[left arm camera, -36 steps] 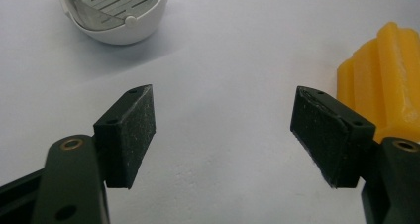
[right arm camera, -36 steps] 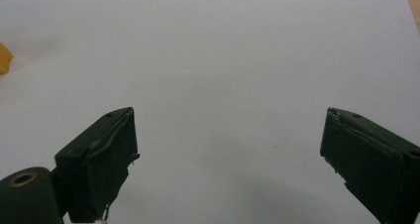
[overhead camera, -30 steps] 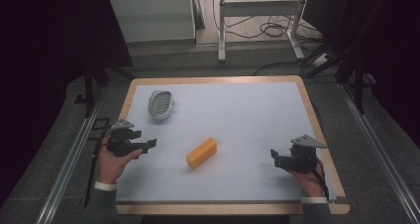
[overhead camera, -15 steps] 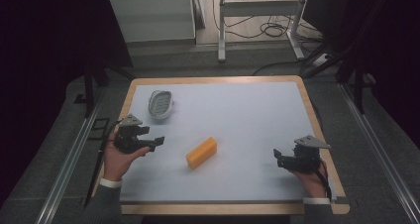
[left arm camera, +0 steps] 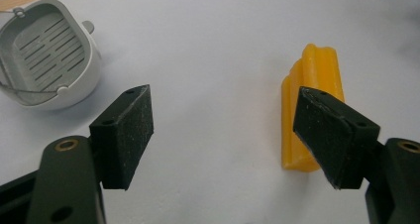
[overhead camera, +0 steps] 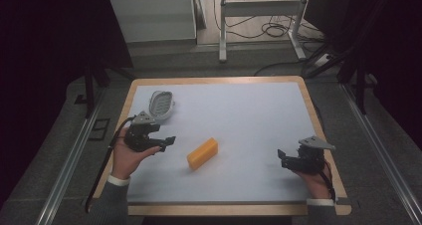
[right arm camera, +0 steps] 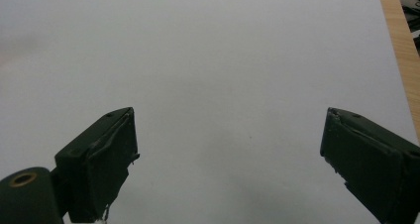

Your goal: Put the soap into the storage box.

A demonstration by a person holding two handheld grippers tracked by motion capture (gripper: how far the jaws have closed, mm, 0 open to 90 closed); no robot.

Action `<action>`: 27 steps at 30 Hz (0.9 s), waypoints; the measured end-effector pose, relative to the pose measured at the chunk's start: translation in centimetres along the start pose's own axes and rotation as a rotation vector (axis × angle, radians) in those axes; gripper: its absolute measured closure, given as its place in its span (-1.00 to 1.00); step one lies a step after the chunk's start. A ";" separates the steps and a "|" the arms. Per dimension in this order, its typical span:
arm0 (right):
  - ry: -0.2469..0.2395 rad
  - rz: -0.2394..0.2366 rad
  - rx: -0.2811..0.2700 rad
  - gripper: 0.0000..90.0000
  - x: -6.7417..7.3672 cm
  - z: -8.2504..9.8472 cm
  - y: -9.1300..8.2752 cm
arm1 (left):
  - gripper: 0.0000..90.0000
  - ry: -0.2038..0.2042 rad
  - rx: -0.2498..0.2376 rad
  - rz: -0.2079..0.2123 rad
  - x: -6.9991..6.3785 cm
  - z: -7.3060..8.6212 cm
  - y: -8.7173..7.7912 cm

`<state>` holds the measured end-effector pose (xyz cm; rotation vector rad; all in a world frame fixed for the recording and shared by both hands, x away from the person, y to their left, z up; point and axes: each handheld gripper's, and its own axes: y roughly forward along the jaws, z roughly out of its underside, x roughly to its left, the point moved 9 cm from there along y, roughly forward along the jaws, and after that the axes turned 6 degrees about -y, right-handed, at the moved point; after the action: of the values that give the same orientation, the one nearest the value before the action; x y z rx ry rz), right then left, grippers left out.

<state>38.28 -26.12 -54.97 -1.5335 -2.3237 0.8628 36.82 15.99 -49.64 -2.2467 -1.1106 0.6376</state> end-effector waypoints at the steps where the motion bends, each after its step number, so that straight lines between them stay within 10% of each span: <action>1: 0.004 0.001 -0.001 -0.83 -0.1 0.0 0.0 | -0.46 0.007 0.001 0.001 -0.2 -0.2 0.1; 27: 0.017 0.019 -0.005 -0.83 -0.8 0.2 -0.4 | -0.47 0.098 0.070 0.050 -4.1 -1.5 2.9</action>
<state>38.26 -27.02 -54.82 -1.5611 -2.3054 0.8457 37.09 10.74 -49.71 -2.2268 -0.9717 0.5711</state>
